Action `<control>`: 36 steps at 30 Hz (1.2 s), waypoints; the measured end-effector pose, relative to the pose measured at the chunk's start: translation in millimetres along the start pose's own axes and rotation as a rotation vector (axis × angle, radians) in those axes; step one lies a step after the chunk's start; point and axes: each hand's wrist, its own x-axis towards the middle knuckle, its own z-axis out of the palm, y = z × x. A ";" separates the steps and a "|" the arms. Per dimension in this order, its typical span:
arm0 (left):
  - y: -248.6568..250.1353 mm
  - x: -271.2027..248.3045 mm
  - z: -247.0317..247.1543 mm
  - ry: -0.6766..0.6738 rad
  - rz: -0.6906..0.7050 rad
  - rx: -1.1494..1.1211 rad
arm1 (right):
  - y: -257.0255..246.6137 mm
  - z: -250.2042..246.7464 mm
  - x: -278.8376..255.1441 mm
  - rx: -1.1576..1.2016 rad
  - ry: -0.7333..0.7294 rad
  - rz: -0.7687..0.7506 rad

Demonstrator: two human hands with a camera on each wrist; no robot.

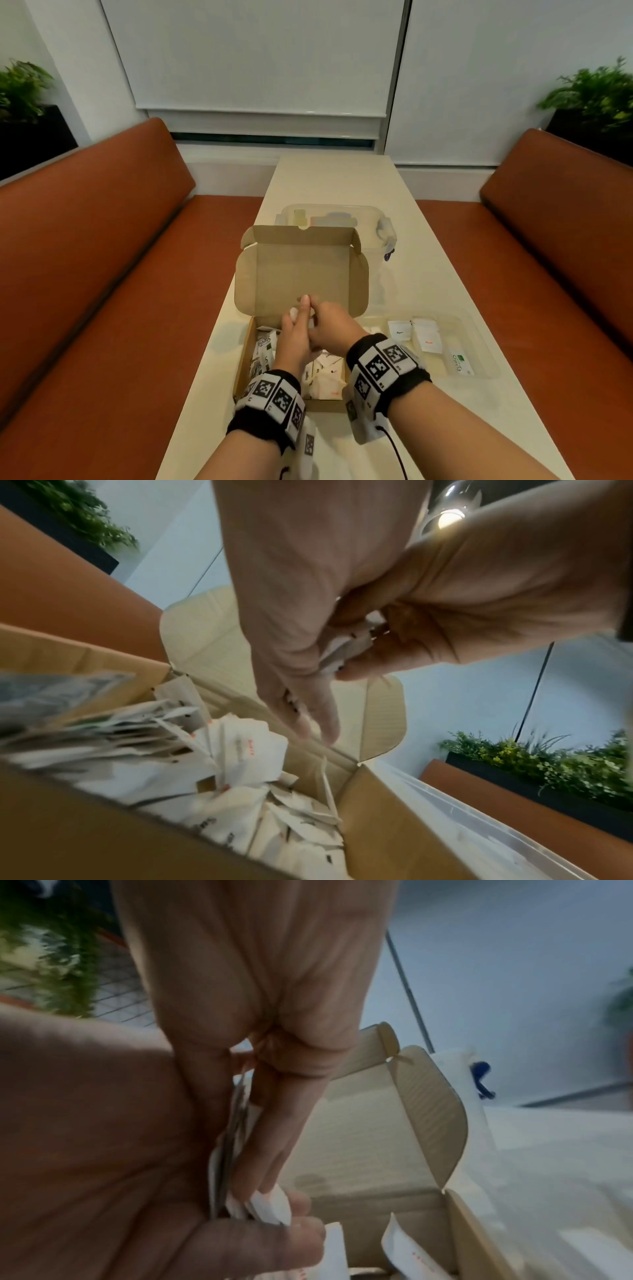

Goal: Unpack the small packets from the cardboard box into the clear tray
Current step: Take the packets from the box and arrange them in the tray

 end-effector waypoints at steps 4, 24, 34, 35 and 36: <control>-2.1 0.1 -9.2 0.057 0.050 0.041 | 2.8 -5.0 -3.2 0.194 -0.165 0.034; -7.1 5.6 -48.0 0.301 0.153 0.377 | 38.2 61.7 14.1 -0.326 -0.349 0.340; -6.2 5.1 -45.4 0.293 0.158 0.369 | 30.0 56.1 20.5 -0.603 -0.418 0.230; -6.1 5.3 -45.1 0.291 0.158 0.356 | 30.3 54.3 21.6 -0.595 -0.418 0.222; -6.1 4.9 -45.1 0.289 0.154 0.341 | 32.0 52.4 22.2 -0.580 -0.408 0.217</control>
